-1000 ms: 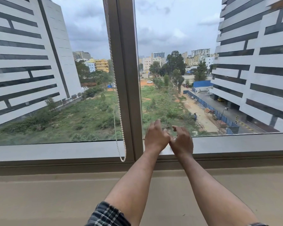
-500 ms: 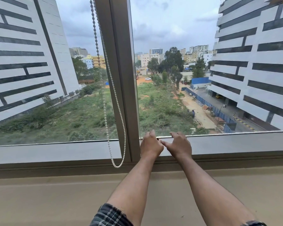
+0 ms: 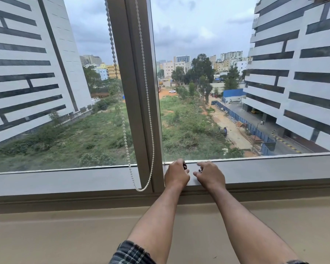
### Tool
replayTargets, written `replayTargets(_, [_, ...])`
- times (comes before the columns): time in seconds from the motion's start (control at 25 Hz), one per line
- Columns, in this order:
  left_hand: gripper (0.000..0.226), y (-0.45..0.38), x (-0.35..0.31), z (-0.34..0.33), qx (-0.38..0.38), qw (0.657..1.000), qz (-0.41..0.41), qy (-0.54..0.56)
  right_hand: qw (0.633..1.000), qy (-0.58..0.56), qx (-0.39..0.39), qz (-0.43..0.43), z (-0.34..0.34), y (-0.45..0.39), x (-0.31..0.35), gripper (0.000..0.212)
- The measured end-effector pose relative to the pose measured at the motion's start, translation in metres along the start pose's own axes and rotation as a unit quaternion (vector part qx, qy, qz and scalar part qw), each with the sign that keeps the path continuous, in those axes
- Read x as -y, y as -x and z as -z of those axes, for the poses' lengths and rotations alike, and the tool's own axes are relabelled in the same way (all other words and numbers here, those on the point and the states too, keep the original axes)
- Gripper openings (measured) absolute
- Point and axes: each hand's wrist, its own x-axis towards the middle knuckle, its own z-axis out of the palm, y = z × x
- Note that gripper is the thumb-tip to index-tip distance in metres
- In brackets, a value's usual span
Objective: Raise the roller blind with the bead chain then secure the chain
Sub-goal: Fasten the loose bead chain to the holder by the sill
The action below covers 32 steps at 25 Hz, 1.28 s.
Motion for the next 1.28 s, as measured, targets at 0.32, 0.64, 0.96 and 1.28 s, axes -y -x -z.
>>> replayTargets(0.32, [0.025, -0.004, 0.007, -0.005, 0.007, 0.999, 0.004, 0.036, 0.999, -0.036, -0.010, -0.004, -0.008, -0.007, -0.006, 0.035])
replayTargets(0.64, [0.026, 0.009, 0.016, 0.001, -0.021, 0.996, -0.063, 0.061, 0.986, -0.128, -0.094, 0.046, -0.009, -0.005, 0.007, 0.021])
replayTargets(0.96, [0.023, 0.016, 0.025, 0.025, 0.016, 0.993, -0.036, 0.108, 0.942, -0.263, -0.175, 0.116, -0.002, 0.008, 0.040, 0.014])
replayTargets(1.28, [0.007, 0.044, 0.035, 0.051, 0.006, 0.992, -0.053, 0.111, 0.864, -0.247, -0.335, 0.283, 0.025, 0.048, 0.092, 0.030])
